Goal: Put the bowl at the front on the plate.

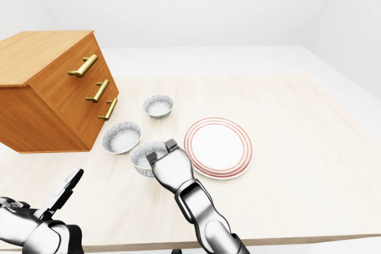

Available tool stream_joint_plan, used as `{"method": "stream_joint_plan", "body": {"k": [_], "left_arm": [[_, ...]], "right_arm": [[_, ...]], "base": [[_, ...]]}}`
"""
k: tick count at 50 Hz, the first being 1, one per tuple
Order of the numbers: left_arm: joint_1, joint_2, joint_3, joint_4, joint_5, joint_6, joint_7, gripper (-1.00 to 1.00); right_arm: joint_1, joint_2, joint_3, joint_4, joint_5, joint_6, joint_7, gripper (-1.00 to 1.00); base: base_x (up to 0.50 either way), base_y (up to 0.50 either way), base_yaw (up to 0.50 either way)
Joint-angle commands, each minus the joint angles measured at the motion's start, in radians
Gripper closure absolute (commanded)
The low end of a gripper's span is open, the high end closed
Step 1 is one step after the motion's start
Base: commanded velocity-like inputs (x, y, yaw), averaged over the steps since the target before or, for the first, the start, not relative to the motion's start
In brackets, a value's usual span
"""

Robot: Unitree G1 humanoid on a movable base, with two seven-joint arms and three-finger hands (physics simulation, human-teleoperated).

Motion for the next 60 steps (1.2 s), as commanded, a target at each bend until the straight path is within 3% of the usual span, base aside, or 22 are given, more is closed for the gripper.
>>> {"method": "stream_joint_plan", "body": {"k": [1,2,6,10,13,19,23,24,26,28,30,34,37,41,44,48,51,60], "left_arm": [[0.006,0.001,-0.003,-0.006,-0.001,0.001,0.0,-1.0],[0.008,0.0,0.0,-0.014,-0.002,0.007,0.0,-1.0],[0.001,0.0,-0.002,0.004,0.002,-0.007,0.0,-1.0],[0.008,-0.002,0.005,-0.03,-0.007,0.024,0.0,-1.0],[0.009,-0.006,0.008,-0.036,-0.004,0.024,0.0,-1.0],[0.002,-0.006,0.005,-0.01,-0.001,0.003,0.0,-1.0],[0.01,-0.008,0.008,-0.032,-0.005,0.016,0.0,-1.0],[0.004,-0.008,0.005,-0.012,0.001,0.0,0.0,-1.0],[0.004,-0.006,0.005,-0.013,-0.002,0.001,0.0,-1.0],[0.0,-0.005,0.001,0.007,0.001,-0.016,0.0,-1.0],[0.008,-0.005,0.001,-0.011,-0.003,-0.006,0.0,-1.0],[0.003,-0.005,-0.004,0.014,0.002,-0.029,0.0,-1.0],[0.005,-0.003,-0.004,0.007,0.0,-0.022,0.0,-1.0],[0.004,-0.002,-0.006,0.015,0.002,-0.03,0.0,-1.0],[0.018,-0.007,0.0,-0.031,-0.003,0.001,0.0,-1.0],[0.011,-0.01,0.002,-0.012,0.005,-0.014,0.0,-1.0],[0.017,-0.012,0.007,-0.041,0.0,0.009,0.0,-1.0],[0.013,-0.014,0.008,-0.032,0.003,0.001,0.0,-1.0]], "right_arm": [[-0.004,-0.007,-0.024,-0.097,-0.023,0.0,-0.1,1.0],[-0.003,-0.009,-0.027,-0.101,-0.026,0.0,-0.107,1.0],[-0.001,-0.014,-0.045,-0.13,-0.031,0.0,-0.163,1.0],[-0.002,-0.024,-0.066,-0.135,-0.035,0.0,-0.209,1.0],[-0.007,-0.022,-0.068,-0.165,-0.055,0.0,-0.228,1.0],[-0.021,-0.019,-0.098,-0.174,-0.101,0.0,-0.233,1.0],[-0.027,-0.02,-0.113,-0.159,-0.141,0.0,-0.246,1.0],[-0.027,-0.017,-0.109,-0.167,-0.162,0.0,-0.243,1.0],[-0.029,-0.019,-0.113,-0.168,-0.172,0.0,-0.258,1.0],[-0.03,-0.016,-0.111,-0.173,-0.195,0.0,-0.27,1.0],[-0.03,-0.019,-0.113,-0.172,-0.198,0.0,-0.285,1.0],[-0.025,-0.026,-0.12,-0.159,-0.188,0.0,-0.316,1.0],[-0.022,-0.029,-0.117,-0.171,-0.19,0.0,-0.337,1.0],[-0.025,-0.042,-0.101,-0.185,-0.205,0.0,-0.358,1.0],[-0.015,-0.036,-0.104,-0.188,-0.199,0.0,-0.381,1.0],[-0.018,-0.03,-0.108,-0.178,-0.195,0.0,-0.378,1.0],[-0.023,-0.031,-0.108,-0.161,-0.202,0.0,-0.361,1.0],[-0.019,-0.032,-0.111,-0.131,-0.16,0.0,-0.374,1.0]], "base": [[0.0,0.0,0.0],[0.0,0.0,0.0],[0.0,0.0,0.0],[0.0,0.0,0.0],[0.0,0.0,0.0],[0.0,0.0,0.0],[0.0,0.0,0.0],[0.0,0.0,0.0],[0.0,0.0,0.0],[0.0,0.0,0.0],[0.0,0.0,0.0],[0.0,0.0,0.0],[0.0,0.0,0.0],[0.0,0.0,0.0],[0.0,0.0,0.0],[0.0,0.0,0.0],[0.0,0.0,0.0],[0.0,0.0,0.0]]}}
